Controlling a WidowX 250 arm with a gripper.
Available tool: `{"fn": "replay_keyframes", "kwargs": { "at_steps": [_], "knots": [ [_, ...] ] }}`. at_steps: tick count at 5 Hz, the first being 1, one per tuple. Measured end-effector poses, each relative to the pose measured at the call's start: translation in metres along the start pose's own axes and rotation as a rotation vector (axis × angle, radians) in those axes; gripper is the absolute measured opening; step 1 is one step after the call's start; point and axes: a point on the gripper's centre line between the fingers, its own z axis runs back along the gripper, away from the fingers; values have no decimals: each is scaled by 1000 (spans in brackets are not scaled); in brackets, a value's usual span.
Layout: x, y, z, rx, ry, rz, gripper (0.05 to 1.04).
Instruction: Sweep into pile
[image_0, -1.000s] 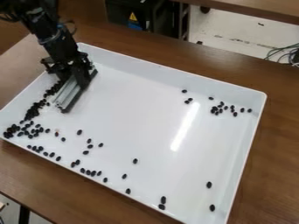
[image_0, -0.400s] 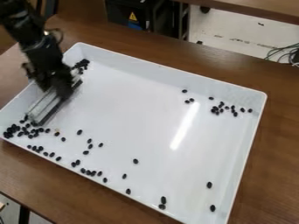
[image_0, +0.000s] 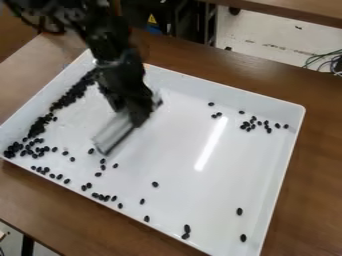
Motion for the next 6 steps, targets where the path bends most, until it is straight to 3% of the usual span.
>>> {"fn": "replay_keyframes", "kwargs": {
  "at_steps": [2, 3, 4, 5, 6],
  "knots": [
    [-18, -98, -26, -58, 34, -37, 359],
    [-27, -128, -33, -48, 30, -18, 359],
    [-39, -113, -36, -52, 33, -8, 359],
    [-46, -74, -34, -1, 24, 15, 359],
    [-58, -30, -32, 93, 30, 3, 359]
  ]
}}
